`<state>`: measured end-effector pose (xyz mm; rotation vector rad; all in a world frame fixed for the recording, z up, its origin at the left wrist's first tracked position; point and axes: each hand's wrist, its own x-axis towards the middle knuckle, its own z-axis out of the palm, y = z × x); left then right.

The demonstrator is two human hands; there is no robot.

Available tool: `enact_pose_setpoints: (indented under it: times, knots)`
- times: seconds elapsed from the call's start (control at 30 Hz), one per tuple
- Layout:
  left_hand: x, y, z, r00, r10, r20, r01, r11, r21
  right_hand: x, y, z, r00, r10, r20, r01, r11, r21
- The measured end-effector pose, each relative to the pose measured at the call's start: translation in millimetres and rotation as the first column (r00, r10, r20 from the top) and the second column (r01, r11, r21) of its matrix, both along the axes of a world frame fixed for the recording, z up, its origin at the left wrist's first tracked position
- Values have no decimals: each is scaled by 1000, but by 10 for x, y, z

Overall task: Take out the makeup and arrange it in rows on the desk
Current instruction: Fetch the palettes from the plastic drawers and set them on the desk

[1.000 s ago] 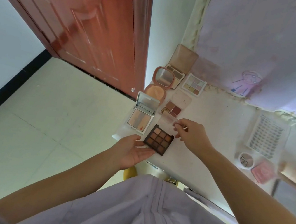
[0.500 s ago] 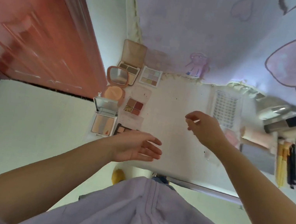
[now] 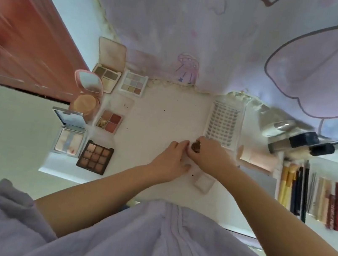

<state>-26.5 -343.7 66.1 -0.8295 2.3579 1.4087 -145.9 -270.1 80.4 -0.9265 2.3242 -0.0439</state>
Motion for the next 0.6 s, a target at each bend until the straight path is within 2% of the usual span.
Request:
enact_pose_setpoints:
  times: [0.07, 0.13, 0.27, 0.37, 0.47, 0.53, 0.6]
  knots:
    - [60, -54, 75, 994, 23, -104, -37, 990, -133, -54, -56, 156, 954, -83, 289, 110, 991, -80]
    - [89, -135, 201, 986, 32, -162, -68, 972, -224, -69, -109, 315, 898, -82, 432, 145, 983, -115]
    - [116, -337, 446, 991, -5, -136, -24, 976, -216, -93, -240, 493, 850, -1, 527, 93, 985, -149]
    - [153, -461, 523, 990, 6, -142, -31, 984, -174, -112, -360, 592, 860, 140, 490, -50, 980, -192]
    - [170, -604, 579, 997, 6, -71, -8, 999, -33, -144, -445, 719, 831, 232, 506, -151, 969, -195]
    - [160, -759, 648, 999, -21, 35, 14, 979, 202, -204, -472, 807, 821, 260, 508, -164, 960, -227]
    - [144, -939, 702, 995, -34, 92, -3, 926, 378, -308, -498, 857, 827, 227, 514, -85, 955, -284]
